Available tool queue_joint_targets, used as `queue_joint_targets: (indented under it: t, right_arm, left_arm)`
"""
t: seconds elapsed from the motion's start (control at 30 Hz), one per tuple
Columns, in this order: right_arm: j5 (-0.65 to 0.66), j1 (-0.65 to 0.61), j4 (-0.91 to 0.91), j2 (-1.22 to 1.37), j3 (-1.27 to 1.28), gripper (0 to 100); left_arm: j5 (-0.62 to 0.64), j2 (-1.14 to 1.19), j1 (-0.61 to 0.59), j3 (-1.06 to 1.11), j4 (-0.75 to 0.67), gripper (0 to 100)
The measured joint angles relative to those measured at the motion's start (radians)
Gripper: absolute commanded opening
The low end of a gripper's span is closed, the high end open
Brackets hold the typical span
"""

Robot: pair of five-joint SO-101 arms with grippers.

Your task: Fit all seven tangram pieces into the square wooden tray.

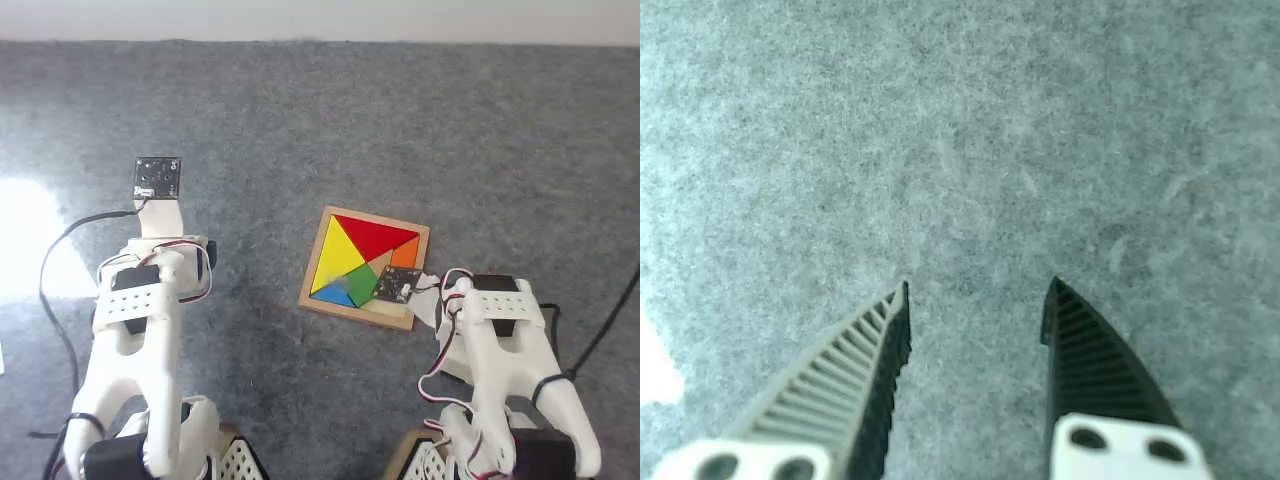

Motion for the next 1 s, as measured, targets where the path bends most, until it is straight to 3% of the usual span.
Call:
queue_joint_targets:
  t: [0.2, 0.4, 0.83, 1.0]
  right_arm:
    - [-0.020, -0.006, -0.002, 0.000, -0.002, 26.5]
    - [-0.021, -0.006, -0.011, 0.000, -0.008, 10.3]
    - [-0.021, -0.005, -0.049, 0.002, -0.021, 11.7]
    - [0.100, 0.117, -0.058, 0.031, -0.063, 11.7]
  left_arm:
    - [0.000, 0.000, 0.000, 0.000, 0.000, 21]
    - [0.000, 0.000, 0.000, 0.000, 0.000, 21]
    - [0.000, 0.000, 0.000, 0.000, 0.000, 21]
    - [0.000, 0.000, 0.000, 0.000, 0.000, 21]
